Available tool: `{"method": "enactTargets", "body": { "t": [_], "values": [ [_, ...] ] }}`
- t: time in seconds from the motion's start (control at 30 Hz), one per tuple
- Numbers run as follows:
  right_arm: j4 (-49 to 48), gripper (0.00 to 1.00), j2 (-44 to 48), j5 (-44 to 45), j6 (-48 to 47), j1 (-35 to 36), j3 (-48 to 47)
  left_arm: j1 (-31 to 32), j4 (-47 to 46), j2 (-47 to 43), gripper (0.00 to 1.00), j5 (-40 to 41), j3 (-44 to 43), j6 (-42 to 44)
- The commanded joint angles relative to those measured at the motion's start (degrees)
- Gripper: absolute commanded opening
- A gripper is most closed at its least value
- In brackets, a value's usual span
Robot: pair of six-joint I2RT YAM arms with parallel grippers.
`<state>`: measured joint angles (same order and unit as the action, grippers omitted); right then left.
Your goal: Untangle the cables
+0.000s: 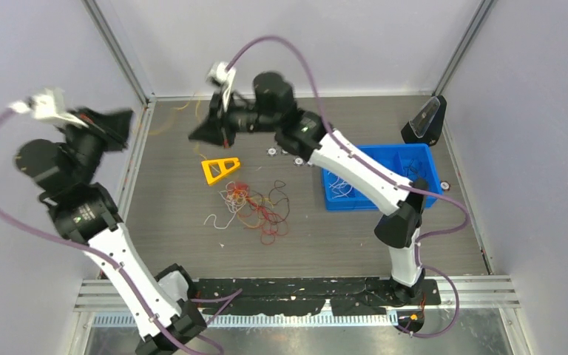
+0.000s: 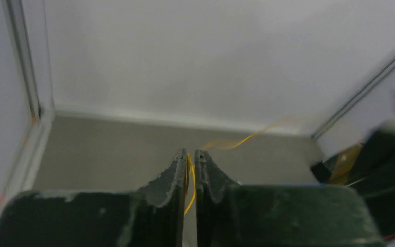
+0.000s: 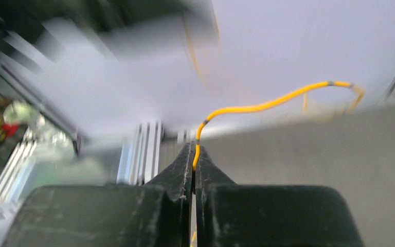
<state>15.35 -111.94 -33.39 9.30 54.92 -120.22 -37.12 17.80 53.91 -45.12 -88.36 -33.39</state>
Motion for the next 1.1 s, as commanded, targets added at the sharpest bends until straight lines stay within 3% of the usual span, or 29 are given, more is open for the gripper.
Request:
{"method": "enactTargets", "body": {
  "t": [0.0, 0.07, 0.13, 0.17, 0.27, 0.4, 0.57, 0.8, 1.07],
  "values": [
    [-8.4, 0.05, 5.3, 1.2, 3.2, -1.4, -14.3, -0.3, 14.1, -6.2, 0.26, -9.8, 25.3, 30.1],
    [-7.2, 0.05, 5.3, 1.7, 1.6, -1.8, -14.4, -0.4, 16.3, -10.9, 0.57, -12.9, 30.7, 37.8],
    [-7.5, 0.05, 5.6, 1.9, 1.5, -2.3, -12.8, -0.3, 15.7, -14.9, 0.9, -18.2, 33.7, 39.7],
    [-8.0, 0.05, 5.6, 1.8, 1.9, -2.5, -12.0, -0.1, 13.5, -17.7, 0.98, -21.1, 35.0, 38.3],
    [-8.4, 0.06, 5.0, 1.0, 3.1, -2.5, -13.1, 4.0, 2.2, -22.0, 1.0, -19.9, 40.5, 27.4],
    [-3.4, 0.06, 7.4, 0.8, 0.6, -4.1, -14.7, 9.4, 3.4, -22.4, 1.0, -16.3, 41.3, 27.4],
    [2.1, 0.05, 19.6, -0.7, -4.7, -9.6, 2.1, 15.2, 4.4, -21.3, 0.99, -14.2, 39.4, 29.3],
    [10.2, 0.05, 38.9, 2.2, -17.7, -11.4, 26.0, 25.1, 5.9, -17.6, 1.0, -12.5, 39.3, 34.6],
    [16.6, 0.05, 54.5, 12.2, -19.8, -17.5, 40.1, 35.2, 5.8, -13.6, 0.99, -6.7, 39.4, 36.3]
  ]
}}
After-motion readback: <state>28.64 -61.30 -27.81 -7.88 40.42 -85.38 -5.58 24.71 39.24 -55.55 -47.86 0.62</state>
